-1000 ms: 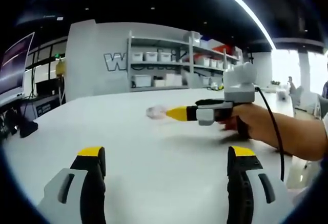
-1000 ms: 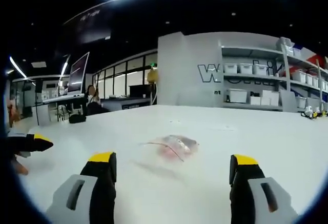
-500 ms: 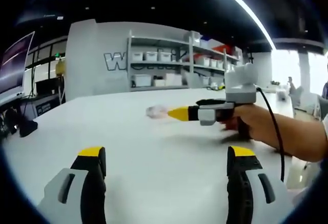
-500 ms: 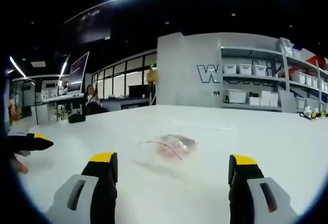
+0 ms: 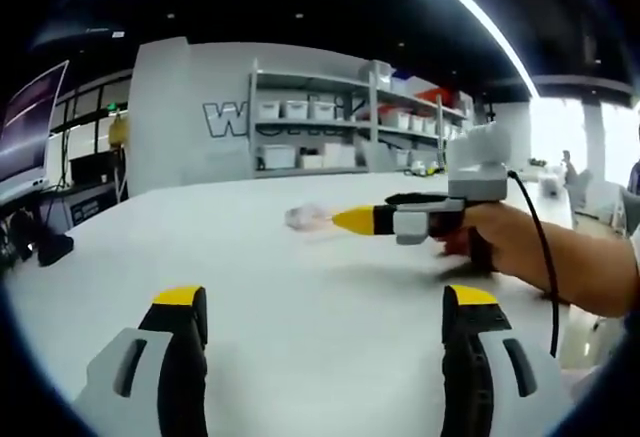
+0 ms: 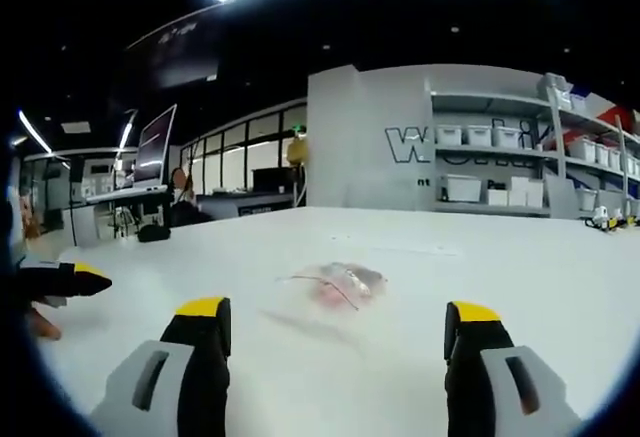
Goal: Open the resealable bag by pulling the two sides of the seal apart until the entire bag opening is separated and visibly accessible.
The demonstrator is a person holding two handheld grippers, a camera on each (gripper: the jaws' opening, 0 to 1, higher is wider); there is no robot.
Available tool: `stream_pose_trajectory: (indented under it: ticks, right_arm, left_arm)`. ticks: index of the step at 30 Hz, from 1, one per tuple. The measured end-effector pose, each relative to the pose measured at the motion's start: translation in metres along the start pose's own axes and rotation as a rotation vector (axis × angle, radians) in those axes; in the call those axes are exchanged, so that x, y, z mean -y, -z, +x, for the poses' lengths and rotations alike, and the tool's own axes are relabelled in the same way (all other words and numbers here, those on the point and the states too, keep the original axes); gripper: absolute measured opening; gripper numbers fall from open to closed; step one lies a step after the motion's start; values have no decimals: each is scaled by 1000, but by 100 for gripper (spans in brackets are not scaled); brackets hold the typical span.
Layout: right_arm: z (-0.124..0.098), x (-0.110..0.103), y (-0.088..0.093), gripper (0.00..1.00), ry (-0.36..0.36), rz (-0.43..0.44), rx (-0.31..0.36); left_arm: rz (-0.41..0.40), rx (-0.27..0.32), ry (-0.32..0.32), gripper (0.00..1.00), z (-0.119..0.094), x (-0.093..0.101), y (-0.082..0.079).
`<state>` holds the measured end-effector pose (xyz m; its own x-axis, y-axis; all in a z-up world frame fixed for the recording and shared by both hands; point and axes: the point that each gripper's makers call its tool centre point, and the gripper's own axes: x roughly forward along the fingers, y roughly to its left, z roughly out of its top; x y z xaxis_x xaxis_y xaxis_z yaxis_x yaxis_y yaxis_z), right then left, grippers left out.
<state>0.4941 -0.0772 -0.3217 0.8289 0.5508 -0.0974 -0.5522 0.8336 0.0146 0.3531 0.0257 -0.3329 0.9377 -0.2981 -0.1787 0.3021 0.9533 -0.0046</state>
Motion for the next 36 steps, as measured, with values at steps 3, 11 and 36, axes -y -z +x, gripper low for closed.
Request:
stream_pose_trajectory:
  ticks: [3,11,36]
  right_arm:
    - [-1,-1,0,90,-2,2,1]
    - [-5,-2,-2,89,-4,4,7]
    - [-26,-6,-7,86,-10,29,37]
  left_arm:
    - [-1,-3,2,97,0,1,1]
    - [-7,-4,1,96,0,0,1]
    - [-15,-3,-13,94,1,-3,0]
